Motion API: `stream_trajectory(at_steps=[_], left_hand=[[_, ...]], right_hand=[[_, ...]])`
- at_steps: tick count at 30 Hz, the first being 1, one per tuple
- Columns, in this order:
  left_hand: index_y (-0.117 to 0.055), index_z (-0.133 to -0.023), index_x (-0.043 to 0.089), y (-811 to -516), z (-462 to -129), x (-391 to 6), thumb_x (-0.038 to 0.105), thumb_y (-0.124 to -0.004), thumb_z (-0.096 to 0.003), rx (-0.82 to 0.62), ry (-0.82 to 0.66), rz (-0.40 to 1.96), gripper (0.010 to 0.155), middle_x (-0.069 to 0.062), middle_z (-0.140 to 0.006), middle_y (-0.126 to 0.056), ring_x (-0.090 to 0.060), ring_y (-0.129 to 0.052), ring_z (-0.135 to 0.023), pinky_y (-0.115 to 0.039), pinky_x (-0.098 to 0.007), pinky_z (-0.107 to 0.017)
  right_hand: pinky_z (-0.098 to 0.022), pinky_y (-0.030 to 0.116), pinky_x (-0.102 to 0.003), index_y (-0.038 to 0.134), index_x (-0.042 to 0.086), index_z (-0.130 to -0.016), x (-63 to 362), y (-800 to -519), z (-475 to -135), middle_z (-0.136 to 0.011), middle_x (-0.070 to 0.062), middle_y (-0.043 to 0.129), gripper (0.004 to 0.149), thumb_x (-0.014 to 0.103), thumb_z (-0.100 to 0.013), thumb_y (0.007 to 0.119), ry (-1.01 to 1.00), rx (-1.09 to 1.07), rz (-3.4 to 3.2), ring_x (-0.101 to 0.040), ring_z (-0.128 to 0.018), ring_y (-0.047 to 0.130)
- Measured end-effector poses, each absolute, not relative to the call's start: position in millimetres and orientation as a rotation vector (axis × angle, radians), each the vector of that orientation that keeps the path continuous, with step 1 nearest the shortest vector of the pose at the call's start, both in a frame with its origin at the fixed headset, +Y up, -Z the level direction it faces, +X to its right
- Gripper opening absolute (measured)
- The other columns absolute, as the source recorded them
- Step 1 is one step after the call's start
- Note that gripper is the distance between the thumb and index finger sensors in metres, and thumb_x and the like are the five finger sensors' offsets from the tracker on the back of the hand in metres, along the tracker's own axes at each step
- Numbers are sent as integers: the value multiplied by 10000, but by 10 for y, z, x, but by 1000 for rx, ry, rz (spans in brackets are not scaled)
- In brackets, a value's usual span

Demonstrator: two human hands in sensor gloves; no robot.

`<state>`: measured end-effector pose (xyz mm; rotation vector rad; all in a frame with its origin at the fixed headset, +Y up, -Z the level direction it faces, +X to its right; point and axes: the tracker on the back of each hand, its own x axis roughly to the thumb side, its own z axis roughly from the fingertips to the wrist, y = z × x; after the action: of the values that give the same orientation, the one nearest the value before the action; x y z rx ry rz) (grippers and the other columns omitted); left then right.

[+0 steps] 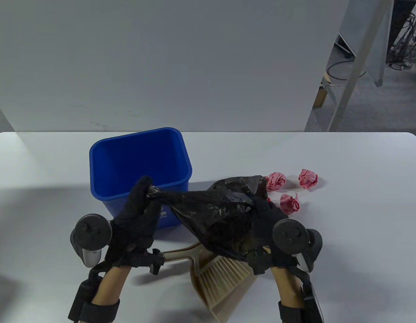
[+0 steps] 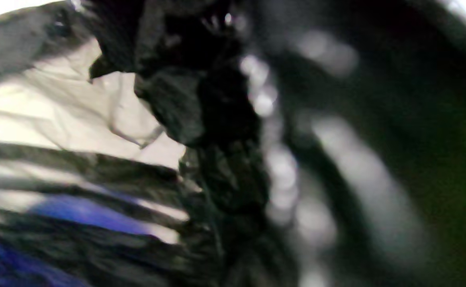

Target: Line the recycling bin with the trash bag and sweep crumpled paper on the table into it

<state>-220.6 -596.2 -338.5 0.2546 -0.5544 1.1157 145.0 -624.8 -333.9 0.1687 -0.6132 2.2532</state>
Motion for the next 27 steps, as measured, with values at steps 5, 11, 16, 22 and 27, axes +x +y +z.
stream_trajectory(at_steps=[5, 11, 16, 22, 27], left_hand=[[11, -1109, 101, -6022, -3336, -1866, 609, -778, -540, 83, -701, 1104, 1098, -211, -1202, -62, -543, -297, -1154, -500, -733, -771], [183, -983, 64, -6207, -3255, -1502, 601, -827, -510, 158, -623, 666, 1238, -265, -1095, 57, -269, -706, -951, -777, -471, -629], [-213, -1118, 49, -6236, -3225, -1438, 454, -894, -501, 300, -502, 518, 1004, -77, -1029, -617, -74, -903, -535, -875, -353, -389], [-403, -1130, 107, -6101, -3186, -1631, 322, -860, -538, 533, -310, 353, 778, -10, -930, -741, -76, -917, -485, -884, -360, -364], [-451, -1126, 118, -5933, -3132, -1876, 321, -772, -573, 651, -161, 404, 671, -29, -941, -739, -101, -926, -511, -883, -379, -380]], right_hand=[[-545, 768, -574, 771, 190, -907, 1365, -6219, -3334, -658, -12, 916, 407, 421, -607, 623, -569, 403, 2170, -223, -528, 928], [-554, 763, -577, 764, 198, -921, 1184, -6154, -3279, -682, -17, 911, 411, 426, -611, 620, -476, 703, 1950, -230, -551, 925], [-554, 764, -576, 768, 203, -918, 1237, -6106, -3236, -677, -14, 914, 409, 429, -609, 624, -565, 670, 1955, -227, -548, 927], [-551, 762, -585, 781, 203, -912, 1599, -6075, -3208, -675, -18, 923, 401, 418, -599, 652, -854, 292, 2182, -231, -545, 934], [-553, 750, -605, 782, 198, -923, 1957, -6021, -3132, -702, -42, 925, 399, 399, -597, 673, -1068, -43, 2393, -256, -569, 939]])
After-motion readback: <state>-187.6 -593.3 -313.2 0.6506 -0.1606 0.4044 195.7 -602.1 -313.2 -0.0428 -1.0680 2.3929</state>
